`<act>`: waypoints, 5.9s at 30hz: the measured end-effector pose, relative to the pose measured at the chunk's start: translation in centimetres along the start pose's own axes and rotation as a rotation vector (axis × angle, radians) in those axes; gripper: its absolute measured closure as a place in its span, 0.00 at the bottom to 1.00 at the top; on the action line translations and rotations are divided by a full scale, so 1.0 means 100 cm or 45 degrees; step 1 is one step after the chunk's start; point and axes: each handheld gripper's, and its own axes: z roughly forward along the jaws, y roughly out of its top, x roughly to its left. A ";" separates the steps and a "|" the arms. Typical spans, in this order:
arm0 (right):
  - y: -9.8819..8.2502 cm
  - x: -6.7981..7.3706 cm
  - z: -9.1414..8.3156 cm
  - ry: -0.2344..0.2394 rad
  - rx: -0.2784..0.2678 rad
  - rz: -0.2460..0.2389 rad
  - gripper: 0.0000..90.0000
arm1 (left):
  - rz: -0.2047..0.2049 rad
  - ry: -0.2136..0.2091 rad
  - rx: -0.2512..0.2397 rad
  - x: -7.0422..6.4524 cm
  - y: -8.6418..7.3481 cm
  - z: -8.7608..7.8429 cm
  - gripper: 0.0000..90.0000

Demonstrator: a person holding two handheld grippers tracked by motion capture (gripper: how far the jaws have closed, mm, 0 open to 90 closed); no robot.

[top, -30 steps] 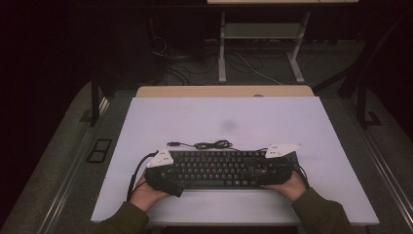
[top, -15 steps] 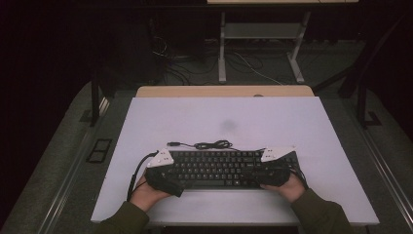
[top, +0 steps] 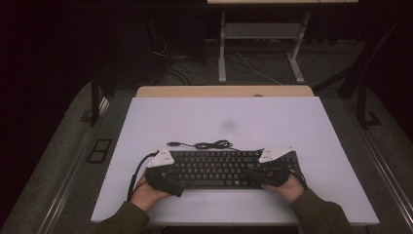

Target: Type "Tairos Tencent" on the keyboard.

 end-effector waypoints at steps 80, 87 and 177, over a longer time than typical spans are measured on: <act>-0.002 0.000 0.003 -0.013 0.034 -0.011 0.99 | -0.038 0.015 0.166 0.014 0.027 0.051 0.99; -0.002 0.000 0.003 -0.014 0.033 -0.013 0.99 | -0.031 0.021 0.172 0.013 0.027 0.052 0.99; 0.034 -0.011 0.016 0.024 -0.159 0.086 0.38 | -0.058 0.027 0.020 0.016 0.002 0.000 0.27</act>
